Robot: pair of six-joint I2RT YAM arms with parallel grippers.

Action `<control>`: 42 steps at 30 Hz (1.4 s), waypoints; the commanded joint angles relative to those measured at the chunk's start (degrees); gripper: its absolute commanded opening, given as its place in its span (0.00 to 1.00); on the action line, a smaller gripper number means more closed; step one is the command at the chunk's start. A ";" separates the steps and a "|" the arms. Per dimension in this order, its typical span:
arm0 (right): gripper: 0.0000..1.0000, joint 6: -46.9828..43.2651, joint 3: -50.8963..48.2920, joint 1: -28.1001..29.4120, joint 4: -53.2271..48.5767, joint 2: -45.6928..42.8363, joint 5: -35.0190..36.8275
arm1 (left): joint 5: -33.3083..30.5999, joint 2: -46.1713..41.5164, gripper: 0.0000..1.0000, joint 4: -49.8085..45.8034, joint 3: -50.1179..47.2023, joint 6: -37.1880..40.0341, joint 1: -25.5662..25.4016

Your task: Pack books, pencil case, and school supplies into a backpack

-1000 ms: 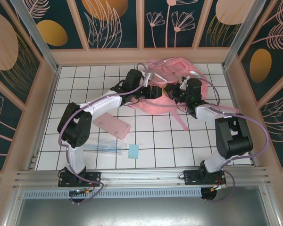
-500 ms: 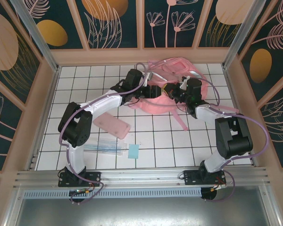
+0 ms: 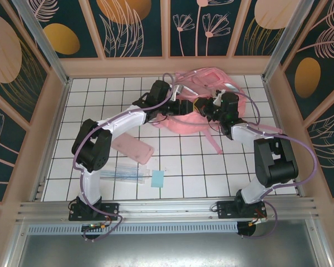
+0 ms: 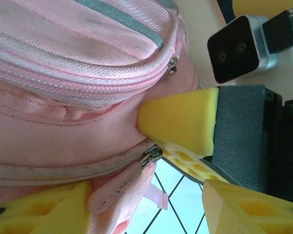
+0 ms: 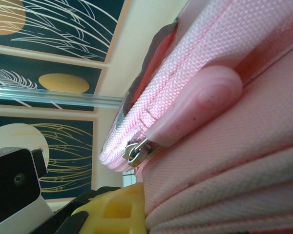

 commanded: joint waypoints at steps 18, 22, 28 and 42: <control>0.00 -2.15 1.46 0.84 4.51 -0.65 0.93 | 1.57 -0.26 0.54 -2.39 2.46 0.61 -2.86; 0.00 -1.75 1.33 0.68 4.28 -1.19 0.83 | -2.42 0.00 0.52 -6.46 3.01 1.44 -2.96; 0.00 9.02 0.15 0.39 7.71 -0.76 0.29 | -5.38 -3.05 0.44 -1.40 -4.69 -5.20 -4.12; 0.00 20.87 -5.68 2.28 12.41 -5.20 3.67 | -25.28 0.40 0.55 -4.72 2.29 -1.56 -4.50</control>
